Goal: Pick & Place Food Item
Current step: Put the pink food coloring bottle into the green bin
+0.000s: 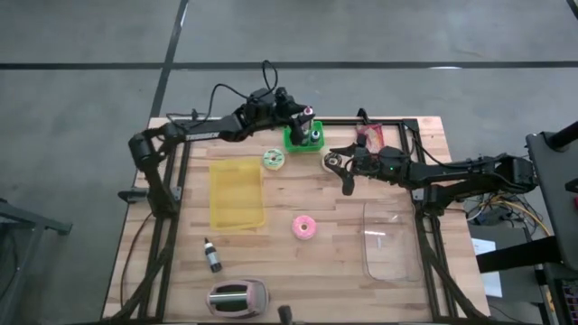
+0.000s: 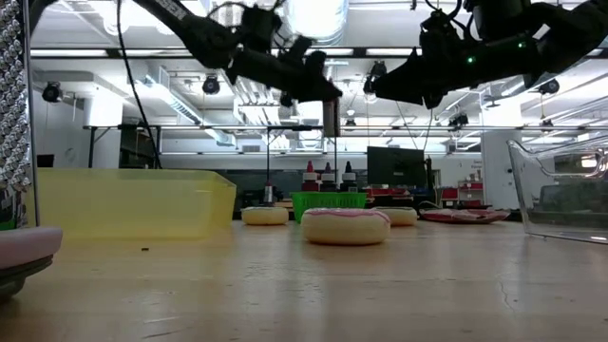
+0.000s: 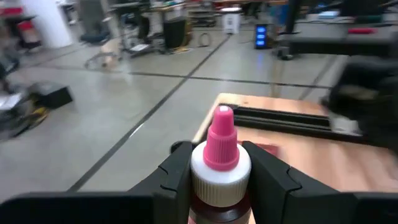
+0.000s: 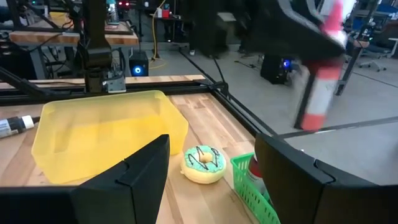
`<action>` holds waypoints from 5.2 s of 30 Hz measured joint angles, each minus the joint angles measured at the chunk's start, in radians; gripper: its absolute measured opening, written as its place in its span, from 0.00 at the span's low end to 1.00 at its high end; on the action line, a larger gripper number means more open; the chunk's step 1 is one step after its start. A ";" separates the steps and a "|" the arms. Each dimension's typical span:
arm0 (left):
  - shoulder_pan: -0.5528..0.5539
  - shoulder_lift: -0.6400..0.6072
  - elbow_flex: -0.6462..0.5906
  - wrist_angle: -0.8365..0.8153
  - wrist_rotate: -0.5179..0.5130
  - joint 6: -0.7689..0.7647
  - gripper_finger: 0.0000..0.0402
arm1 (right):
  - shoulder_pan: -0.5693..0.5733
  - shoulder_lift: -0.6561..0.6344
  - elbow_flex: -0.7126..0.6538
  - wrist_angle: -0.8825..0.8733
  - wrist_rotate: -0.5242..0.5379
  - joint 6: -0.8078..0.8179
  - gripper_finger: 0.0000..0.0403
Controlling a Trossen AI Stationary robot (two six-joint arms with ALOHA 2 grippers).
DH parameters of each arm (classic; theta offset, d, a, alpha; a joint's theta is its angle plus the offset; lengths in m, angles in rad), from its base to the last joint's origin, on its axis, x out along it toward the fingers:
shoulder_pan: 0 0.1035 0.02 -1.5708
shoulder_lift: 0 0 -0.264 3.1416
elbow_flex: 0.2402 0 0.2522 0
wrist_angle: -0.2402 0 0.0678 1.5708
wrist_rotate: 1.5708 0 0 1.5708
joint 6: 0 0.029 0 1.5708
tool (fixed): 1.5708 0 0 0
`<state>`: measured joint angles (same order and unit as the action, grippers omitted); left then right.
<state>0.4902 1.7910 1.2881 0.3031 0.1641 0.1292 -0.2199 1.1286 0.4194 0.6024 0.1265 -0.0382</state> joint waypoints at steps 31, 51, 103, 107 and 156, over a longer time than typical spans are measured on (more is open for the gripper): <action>0.118 -0.504 -0.428 0.121 0.371 -0.026 0.28 | -0.001 0.001 0.000 0.009 -0.021 -0.008 0.57; -0.112 -0.018 -0.251 0.445 -0.097 -0.119 0.28 | -0.001 0.001 -0.001 0.010 -0.020 -0.037 0.57; -0.142 0.187 -0.163 0.493 -0.419 -0.087 0.28 | -0.001 0.001 -0.001 0.020 -0.021 -0.044 0.57; -0.140 0.186 -0.141 0.474 -0.419 -0.073 0.28 | -0.001 0.001 -0.001 0.020 -0.021 -0.044 0.57; -0.071 0.139 -0.127 0.385 -0.446 0.068 0.28 | -0.363 0.186 0.554 -0.537 -0.319 -0.137 0.52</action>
<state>0.4191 1.9297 1.1614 0.6883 -0.2817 0.1975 -0.5833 1.3149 0.9731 0.0655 -0.1925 -0.1755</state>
